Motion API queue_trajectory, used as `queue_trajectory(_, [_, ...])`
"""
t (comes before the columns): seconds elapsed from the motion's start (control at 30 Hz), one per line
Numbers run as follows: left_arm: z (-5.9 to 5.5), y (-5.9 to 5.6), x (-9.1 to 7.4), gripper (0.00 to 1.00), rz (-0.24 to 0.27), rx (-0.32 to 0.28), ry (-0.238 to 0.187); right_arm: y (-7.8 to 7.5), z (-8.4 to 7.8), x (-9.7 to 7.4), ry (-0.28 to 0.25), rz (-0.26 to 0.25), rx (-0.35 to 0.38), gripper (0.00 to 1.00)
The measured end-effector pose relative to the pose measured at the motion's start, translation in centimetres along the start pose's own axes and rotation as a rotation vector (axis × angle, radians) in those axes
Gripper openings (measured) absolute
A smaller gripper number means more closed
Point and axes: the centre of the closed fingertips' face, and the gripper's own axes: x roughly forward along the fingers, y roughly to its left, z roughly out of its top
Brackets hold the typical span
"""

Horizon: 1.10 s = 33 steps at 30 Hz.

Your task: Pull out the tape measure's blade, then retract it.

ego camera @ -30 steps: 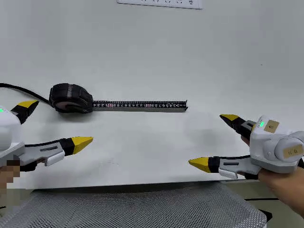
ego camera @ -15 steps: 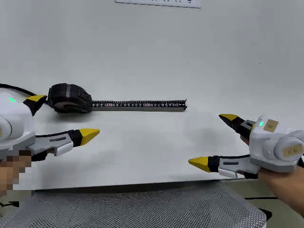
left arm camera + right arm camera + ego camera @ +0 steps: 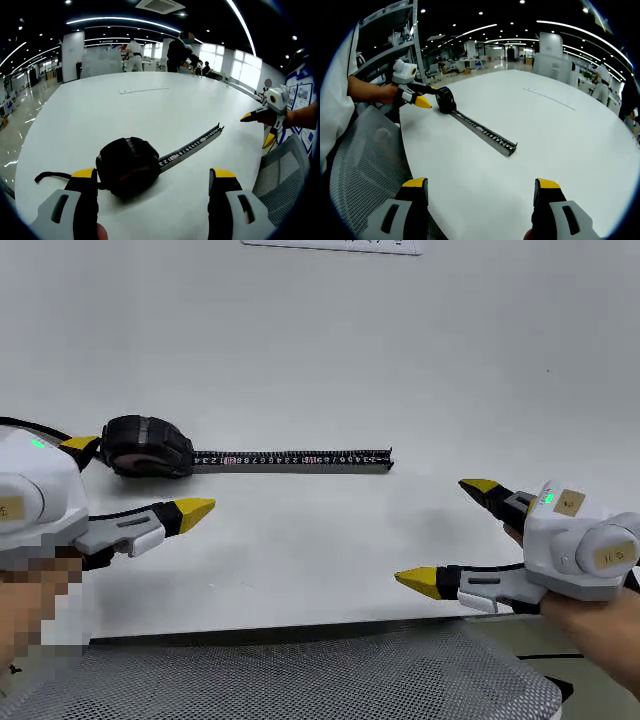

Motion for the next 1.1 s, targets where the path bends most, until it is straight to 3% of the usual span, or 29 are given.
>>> queue_trajectory(0.47, [0.0,0.5,0.7,0.84,0.079,-0.042,0.007,-1.6,0.7,1.0,0.020,0.023,-0.064,0.68])
queue_trajectory(0.53, [0.2,0.7,0.8,0.81,0.102,-0.078,-0.009,-1.9,0.7,1.2,0.028,0.032,-0.080,0.65])
queue_trajectory(0.77, [0.3,1.0,1.2,0.80,0.139,-0.103,-0.013,-2.7,0.9,1.8,0.052,0.063,-0.122,0.56])
queue_trajectory(1.1, [0.3,1.6,1.7,0.78,0.187,-0.131,-0.016,-3.9,1.1,2.7,0.090,0.088,-0.182,0.50])
